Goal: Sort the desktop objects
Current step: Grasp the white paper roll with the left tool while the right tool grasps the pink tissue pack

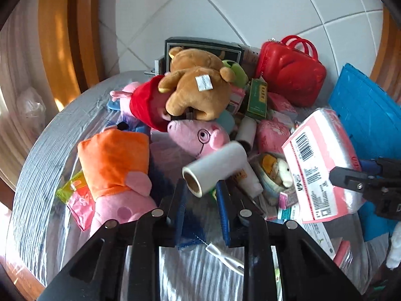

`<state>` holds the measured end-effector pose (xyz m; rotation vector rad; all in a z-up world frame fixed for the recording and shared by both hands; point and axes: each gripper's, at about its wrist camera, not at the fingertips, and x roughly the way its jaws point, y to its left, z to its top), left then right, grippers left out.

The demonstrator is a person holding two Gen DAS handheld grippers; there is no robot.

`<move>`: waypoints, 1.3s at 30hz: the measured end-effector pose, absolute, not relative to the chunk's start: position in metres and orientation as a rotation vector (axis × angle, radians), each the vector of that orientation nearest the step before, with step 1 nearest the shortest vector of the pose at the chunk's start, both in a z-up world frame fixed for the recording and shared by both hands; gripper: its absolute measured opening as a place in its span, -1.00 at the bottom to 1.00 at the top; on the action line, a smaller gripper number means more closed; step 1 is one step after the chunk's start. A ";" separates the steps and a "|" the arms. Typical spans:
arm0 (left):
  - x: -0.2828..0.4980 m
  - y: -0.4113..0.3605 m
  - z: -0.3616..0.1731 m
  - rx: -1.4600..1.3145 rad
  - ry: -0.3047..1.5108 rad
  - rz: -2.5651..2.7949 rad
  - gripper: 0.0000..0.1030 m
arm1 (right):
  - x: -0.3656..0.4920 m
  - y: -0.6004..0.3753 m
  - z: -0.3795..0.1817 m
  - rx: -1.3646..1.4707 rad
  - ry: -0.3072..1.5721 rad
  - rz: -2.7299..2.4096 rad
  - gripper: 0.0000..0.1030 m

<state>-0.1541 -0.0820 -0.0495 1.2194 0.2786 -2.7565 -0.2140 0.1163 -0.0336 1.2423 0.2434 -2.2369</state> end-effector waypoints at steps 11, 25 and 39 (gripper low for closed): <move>-0.194 -0.073 -0.080 1.419 -0.035 -2.781 0.81 | -0.214 0.170 -0.049 1.342 0.121 -2.329 -0.03; -0.234 -0.109 -0.137 1.637 0.339 -2.525 0.56 | -0.243 0.163 -0.076 1.434 0.069 -2.354 -0.03; -0.260 -0.082 -0.182 1.723 0.341 -2.399 0.02 | -0.267 0.164 -0.082 1.416 0.152 -2.373 0.02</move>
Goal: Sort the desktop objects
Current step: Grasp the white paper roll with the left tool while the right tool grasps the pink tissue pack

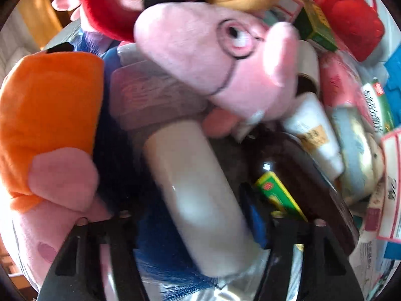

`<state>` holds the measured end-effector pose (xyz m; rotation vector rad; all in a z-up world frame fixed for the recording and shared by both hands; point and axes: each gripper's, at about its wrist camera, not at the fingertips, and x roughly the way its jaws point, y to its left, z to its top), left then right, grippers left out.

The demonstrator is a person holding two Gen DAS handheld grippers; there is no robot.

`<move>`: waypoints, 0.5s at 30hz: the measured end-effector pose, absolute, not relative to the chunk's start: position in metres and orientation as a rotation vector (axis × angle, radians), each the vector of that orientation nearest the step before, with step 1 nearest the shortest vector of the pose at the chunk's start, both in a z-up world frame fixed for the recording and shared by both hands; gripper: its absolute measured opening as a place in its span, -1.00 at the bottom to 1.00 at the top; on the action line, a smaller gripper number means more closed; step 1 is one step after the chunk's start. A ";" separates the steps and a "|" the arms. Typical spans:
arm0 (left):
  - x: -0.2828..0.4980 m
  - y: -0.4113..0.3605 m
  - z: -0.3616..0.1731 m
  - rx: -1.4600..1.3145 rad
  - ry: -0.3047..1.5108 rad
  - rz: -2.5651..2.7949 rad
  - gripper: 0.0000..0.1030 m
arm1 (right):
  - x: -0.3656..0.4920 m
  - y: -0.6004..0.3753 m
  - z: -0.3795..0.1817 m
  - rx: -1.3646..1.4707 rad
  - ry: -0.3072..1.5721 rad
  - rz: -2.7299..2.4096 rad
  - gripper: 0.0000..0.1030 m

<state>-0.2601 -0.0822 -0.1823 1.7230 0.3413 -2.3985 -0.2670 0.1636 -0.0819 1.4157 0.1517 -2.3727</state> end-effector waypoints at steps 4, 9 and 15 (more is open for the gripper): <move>-0.242 -0.078 -0.159 1.652 0.354 -2.475 -0.09 | -0.270 0.168 -0.083 1.416 0.134 -2.384 -0.01; -0.210 -0.070 -0.109 1.477 0.283 -2.620 -0.21 | -0.259 0.166 -0.063 1.340 0.126 -2.398 -0.03; -0.199 -0.067 -0.061 1.318 0.215 -2.762 -0.66 | -0.238 0.160 -0.026 1.214 0.135 -2.427 -0.03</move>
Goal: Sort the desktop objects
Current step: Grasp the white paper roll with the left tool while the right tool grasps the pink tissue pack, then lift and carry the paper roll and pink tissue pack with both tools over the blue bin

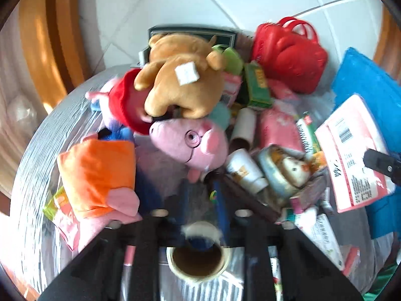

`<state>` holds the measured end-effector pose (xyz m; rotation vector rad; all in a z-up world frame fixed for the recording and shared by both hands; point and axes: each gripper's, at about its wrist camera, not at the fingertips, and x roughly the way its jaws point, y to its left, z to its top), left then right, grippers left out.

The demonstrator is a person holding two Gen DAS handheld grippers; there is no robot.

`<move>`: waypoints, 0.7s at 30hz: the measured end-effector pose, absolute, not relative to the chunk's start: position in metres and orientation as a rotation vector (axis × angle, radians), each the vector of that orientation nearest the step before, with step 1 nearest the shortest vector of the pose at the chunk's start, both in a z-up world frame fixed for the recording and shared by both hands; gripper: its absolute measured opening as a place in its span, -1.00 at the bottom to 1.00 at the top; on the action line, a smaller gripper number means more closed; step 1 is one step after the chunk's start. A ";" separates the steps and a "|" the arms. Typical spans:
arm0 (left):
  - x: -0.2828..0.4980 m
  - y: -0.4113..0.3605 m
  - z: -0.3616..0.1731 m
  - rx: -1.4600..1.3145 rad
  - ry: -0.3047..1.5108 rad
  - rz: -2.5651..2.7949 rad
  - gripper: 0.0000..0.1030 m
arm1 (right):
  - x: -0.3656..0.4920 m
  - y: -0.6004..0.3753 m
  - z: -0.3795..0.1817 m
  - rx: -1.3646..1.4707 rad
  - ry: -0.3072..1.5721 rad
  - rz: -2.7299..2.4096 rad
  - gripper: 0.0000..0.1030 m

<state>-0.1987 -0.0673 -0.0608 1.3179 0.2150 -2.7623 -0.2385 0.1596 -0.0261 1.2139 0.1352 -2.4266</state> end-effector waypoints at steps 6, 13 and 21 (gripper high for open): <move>-0.204 -0.075 -0.056 1.417 0.242 -2.755 -0.50 | -0.221 0.166 -0.024 1.226 0.128 -2.422 -0.03; -0.183 -0.049 -0.086 1.630 0.093 -2.765 0.56 | -0.211 0.182 -0.036 1.289 0.089 -2.403 -0.03; -0.099 -0.007 -0.093 1.875 -0.276 -2.950 0.55 | -0.179 0.202 -0.041 1.307 0.056 -2.405 -0.03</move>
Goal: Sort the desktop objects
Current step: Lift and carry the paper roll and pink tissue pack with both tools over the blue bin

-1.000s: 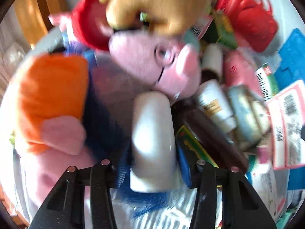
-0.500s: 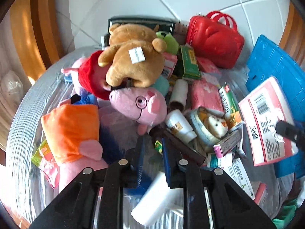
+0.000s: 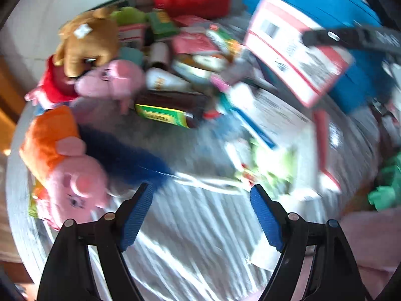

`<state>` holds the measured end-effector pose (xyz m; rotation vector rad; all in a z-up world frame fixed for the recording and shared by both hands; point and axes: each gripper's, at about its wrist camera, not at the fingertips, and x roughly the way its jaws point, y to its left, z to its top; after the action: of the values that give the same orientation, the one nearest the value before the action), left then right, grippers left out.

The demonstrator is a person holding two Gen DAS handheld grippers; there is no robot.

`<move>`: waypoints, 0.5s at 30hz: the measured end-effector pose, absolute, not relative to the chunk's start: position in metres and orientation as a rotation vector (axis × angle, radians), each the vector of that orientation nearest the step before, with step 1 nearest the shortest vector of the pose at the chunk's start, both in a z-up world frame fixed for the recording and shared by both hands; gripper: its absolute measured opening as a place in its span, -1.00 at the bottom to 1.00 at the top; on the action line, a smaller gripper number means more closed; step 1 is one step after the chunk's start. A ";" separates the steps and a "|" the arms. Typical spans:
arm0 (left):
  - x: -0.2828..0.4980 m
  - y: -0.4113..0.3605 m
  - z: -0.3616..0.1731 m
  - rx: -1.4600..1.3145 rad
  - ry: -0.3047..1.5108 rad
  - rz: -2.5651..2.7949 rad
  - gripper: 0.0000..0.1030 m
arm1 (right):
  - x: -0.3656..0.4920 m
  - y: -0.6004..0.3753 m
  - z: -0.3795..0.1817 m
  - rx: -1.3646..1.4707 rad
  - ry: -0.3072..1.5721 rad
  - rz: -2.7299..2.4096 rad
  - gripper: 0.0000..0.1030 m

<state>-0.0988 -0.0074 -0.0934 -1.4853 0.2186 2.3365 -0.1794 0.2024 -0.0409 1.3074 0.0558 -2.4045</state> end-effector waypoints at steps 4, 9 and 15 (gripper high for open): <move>-0.074 0.029 -0.097 -1.448 0.237 2.173 0.55 | -0.162 0.221 -0.035 1.306 0.000 -2.459 -0.03; -0.042 0.076 -0.120 -1.485 0.247 1.956 0.55 | -0.141 0.246 -0.028 1.317 -0.044 -2.518 -0.03; -0.022 0.119 -0.171 -1.563 0.453 2.093 -0.08 | -0.122 0.267 -0.027 1.285 -0.035 -2.513 -0.03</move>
<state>-0.0223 0.1194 -0.1712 -1.5634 0.4525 2.0928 -0.1220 0.2668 -0.0274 1.2852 -0.0346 -2.5125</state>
